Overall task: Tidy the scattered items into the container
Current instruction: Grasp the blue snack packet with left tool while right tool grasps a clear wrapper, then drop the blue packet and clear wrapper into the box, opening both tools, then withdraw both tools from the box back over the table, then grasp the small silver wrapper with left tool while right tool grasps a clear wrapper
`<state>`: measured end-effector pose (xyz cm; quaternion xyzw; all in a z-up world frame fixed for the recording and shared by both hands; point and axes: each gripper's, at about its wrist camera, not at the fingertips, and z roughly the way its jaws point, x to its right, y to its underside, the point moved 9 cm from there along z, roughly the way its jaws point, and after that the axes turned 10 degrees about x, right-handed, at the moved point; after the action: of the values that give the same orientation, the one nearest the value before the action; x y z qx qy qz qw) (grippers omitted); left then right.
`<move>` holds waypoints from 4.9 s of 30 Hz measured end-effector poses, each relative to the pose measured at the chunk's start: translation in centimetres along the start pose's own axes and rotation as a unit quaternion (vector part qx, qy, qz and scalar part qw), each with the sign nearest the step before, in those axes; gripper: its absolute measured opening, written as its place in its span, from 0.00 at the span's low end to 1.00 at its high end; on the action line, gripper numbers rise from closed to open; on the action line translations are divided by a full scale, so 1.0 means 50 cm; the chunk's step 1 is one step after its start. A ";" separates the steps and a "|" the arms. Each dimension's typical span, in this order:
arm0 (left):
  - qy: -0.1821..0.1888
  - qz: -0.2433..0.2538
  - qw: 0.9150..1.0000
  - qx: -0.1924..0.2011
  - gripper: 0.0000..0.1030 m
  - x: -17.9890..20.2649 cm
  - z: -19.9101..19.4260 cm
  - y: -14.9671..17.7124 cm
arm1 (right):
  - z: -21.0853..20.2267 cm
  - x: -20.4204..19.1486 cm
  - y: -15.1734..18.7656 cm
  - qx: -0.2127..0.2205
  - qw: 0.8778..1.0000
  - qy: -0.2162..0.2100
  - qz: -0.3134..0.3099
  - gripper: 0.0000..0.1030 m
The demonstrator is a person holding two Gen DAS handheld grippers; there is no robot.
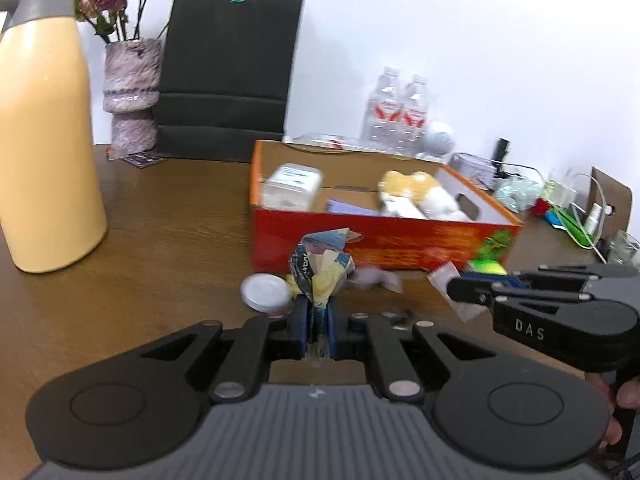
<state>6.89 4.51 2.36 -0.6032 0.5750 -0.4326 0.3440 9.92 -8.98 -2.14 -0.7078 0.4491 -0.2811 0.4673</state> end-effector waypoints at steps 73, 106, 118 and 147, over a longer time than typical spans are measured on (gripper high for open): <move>-0.069 0.053 0.980 -0.180 1.00 0.031 0.214 -0.219 | 0.071 0.198 -0.192 -0.200 0.968 0.003 0.150 0.85; -0.106 0.023 0.992 -0.064 1.00 0.043 -0.006 0.146 | -0.099 0.092 0.170 -0.051 0.995 0.074 0.046 1.00; -0.108 0.023 0.992 -0.064 1.00 0.045 -0.007 0.148 | -0.098 0.093 0.169 -0.053 0.995 0.074 0.042 1.00; 0.135 0.166 0.975 -0.063 0.49 0.112 0.178 0.072 | 0.021 0.088 -0.007 0.000 0.998 -0.059 0.016 0.66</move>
<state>13.42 -2.16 -3.69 -0.4552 0.7345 -0.4101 0.2919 12.85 -12.46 -2.32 -0.7158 0.4316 -0.2313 0.4979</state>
